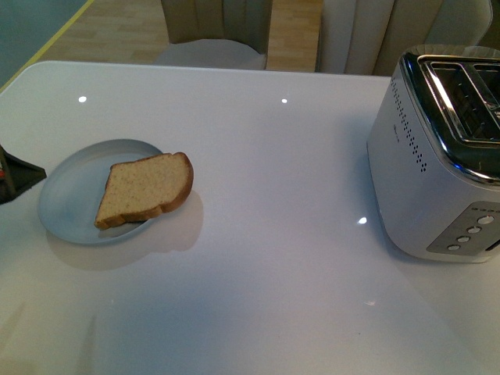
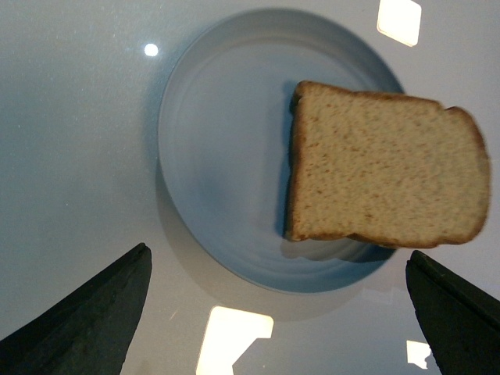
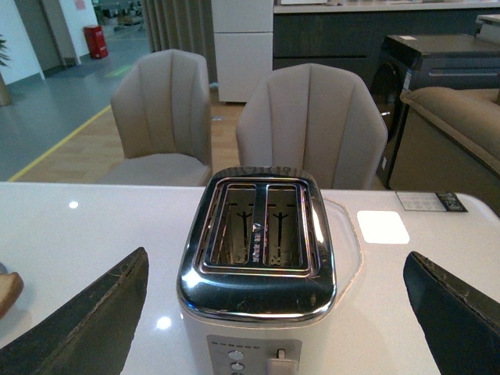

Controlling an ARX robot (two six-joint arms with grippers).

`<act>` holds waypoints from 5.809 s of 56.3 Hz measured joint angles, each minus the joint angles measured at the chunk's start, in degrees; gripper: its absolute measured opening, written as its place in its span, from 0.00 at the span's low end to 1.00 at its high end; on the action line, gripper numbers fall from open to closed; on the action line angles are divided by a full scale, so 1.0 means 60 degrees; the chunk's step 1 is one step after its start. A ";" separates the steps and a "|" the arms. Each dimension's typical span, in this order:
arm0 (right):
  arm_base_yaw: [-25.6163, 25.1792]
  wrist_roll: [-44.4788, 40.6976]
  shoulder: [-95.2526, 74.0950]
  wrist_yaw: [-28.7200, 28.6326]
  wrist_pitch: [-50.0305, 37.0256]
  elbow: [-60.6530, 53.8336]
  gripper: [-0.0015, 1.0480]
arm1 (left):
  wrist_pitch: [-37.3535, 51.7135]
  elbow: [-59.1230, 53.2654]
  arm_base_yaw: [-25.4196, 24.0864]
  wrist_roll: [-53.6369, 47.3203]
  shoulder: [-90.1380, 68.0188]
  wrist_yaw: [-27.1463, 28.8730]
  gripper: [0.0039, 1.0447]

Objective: Left arm holds plate, right arm toasts bread

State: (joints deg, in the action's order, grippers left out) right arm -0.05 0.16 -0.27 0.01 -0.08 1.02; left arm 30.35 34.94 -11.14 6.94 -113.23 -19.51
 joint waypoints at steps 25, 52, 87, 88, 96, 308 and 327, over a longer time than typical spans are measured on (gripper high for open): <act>0.0000 0.0000 0.0000 0.0000 0.0000 0.0000 0.92 | 0.0419 0.1676 0.0127 -0.0029 -0.2433 0.0576 0.93; 0.0000 0.0000 0.0000 0.0000 0.0000 0.0000 0.92 | -0.0193 0.3311 0.0270 0.0084 -0.4022 0.1253 0.93; 0.0000 0.0000 0.0000 0.0000 0.0000 0.0000 0.92 | -0.0481 0.3712 0.0222 0.1767 -0.4415 0.1024 0.02; 0.0000 0.0000 0.0000 0.0004 0.0000 0.0000 0.92 | -0.0492 0.3708 0.0200 0.1851 -0.4411 0.0980 0.02; 0.0000 0.0000 0.0000 0.0004 0.0000 0.0000 0.92 | -0.0474 0.3621 0.0091 0.2484 -0.4346 0.0732 0.02; -0.0401 0.5104 -1.0768 -0.1741 -0.3330 0.6674 0.03 | -0.6510 0.2670 0.5399 0.5657 0.5315 0.1177 0.02; 0.0353 -0.0306 -1.3129 -0.0113 -0.4375 0.6244 0.03 | -0.6506 0.2594 0.5351 0.5650 0.5377 0.1075 0.02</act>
State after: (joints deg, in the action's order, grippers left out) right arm 2.07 -1.67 -79.05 -0.67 -26.33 38.48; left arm -8.69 50.50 20.97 40.84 -80.97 -13.06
